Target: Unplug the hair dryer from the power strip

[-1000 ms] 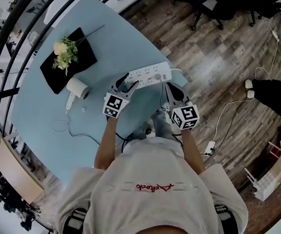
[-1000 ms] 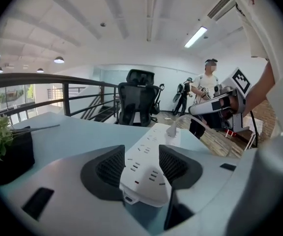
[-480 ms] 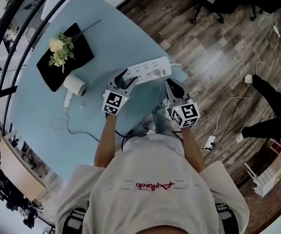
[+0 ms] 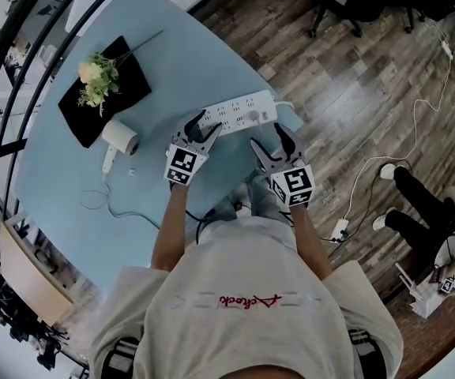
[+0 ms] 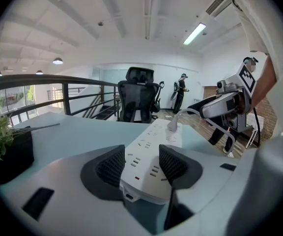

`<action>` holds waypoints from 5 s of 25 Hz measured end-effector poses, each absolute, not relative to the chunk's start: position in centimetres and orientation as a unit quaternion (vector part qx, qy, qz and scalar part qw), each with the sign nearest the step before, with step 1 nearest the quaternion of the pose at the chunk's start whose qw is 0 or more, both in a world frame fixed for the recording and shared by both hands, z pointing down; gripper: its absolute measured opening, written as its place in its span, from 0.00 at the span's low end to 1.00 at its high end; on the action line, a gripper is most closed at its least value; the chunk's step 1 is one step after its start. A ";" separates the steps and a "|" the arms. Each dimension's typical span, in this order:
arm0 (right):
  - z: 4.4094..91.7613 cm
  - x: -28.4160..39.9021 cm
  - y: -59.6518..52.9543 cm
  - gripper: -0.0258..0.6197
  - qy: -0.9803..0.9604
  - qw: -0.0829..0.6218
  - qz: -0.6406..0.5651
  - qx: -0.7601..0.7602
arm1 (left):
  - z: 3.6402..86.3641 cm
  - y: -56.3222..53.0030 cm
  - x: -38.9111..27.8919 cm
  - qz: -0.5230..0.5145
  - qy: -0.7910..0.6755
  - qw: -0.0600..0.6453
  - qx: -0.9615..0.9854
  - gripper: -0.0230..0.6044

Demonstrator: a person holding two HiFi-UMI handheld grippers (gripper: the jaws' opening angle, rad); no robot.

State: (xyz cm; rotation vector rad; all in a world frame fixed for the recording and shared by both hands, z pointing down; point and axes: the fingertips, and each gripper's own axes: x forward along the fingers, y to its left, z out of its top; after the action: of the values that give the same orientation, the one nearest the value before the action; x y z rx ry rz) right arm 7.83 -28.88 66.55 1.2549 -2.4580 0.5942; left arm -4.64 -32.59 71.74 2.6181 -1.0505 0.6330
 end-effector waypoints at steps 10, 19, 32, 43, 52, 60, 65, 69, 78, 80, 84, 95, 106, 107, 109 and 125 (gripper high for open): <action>69.1 6.2 -29.8 0.49 -0.846 0.215 0.197 0.446 | 71.7 -32.6 -4.6 0.215 -0.359 0.124 0.900 0.36; 70.8 5.8 -31.7 0.49 -0.834 0.241 0.192 0.458 | 71.7 -32.6 -4.6 0.214 -0.357 0.123 0.901 0.36; 71.5 5.3 -32.6 0.38 -0.832 0.257 0.162 0.464 | 71.7 -32.5 -4.7 0.213 -0.355 0.122 0.902 0.36; 71.6 6.0 -33.0 0.23 -0.821 0.273 0.178 0.468 | 71.7 -32.4 -4.7 0.219 -0.357 0.119 0.900 0.36; 71.6 5.8 -33.3 0.23 -0.817 0.289 0.193 0.460 | 72.0 -32.0 -4.3 0.238 -0.351 0.118 0.898 0.30; 68.8 5.2 -34.2 0.23 -0.829 0.257 0.162 0.469 | 71.9 -32.2 -4.2 0.235 -0.353 0.128 0.896 0.29; 67.0 4.0 -35.9 0.23 -0.843 0.246 0.143 0.457 | 71.8 -32.1 -4.1 0.235 -0.357 0.132 0.894 0.29; 67.5 4.6 -35.2 0.23 -0.838 0.245 0.160 0.460 | 71.8 -32.2 -4.2 0.235 -0.357 0.130 0.895 0.29; 67.5 5.8 -34.1 0.23 -0.837 0.222 0.186 0.463 | 70.4 -31.7 -3.7 0.225 -0.357 0.143 0.895 0.14; 67.0 6.1 -33.9 0.23 -0.839 0.216 0.185 0.463 | 69.6 -31.4 -3.3 0.218 -0.358 0.145 0.896 0.09; 66.1 6.5 -33.3 0.23 -0.845 0.208 0.180 0.458 | 68.5 -30.6 -2.9 0.207 -0.368 0.147 0.894 0.05; 62.1 9.0 -31.4 0.23 -0.869 0.173 0.149 0.438 | 62.8 -28.4 -1.9 0.158 -0.432 0.144 0.876 0.05; 57.9 11.5 -29.1 0.23 -0.889 0.123 0.129 0.422 | 57.1 -25.6 -1.4 0.141 -0.483 0.096 0.859 0.05; 57.6 11.6 -28.9 0.23 -0.890 0.120 0.125 0.422 | 56.8 -25.6 -1.4 0.135 -0.486 0.097 0.858 0.05; 56.9 12.0 -28.5 0.23 -0.890 0.118 0.118 0.425 | 56.1 -25.5 -1.3 0.119 -0.489 0.099 0.859 0.05; 54.7 9.0 -23.0 0.23 -0.870 0.115 0.097 0.470 | 53.2 -20.6 -5.0 0.074 -0.460 0.076 0.882 0.05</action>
State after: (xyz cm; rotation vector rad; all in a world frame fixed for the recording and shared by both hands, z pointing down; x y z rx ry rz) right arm 9.04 -23.01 54.70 1.3760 -2.5492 0.2851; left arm -4.97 -20.63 53.19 2.6436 -1.3777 0.2214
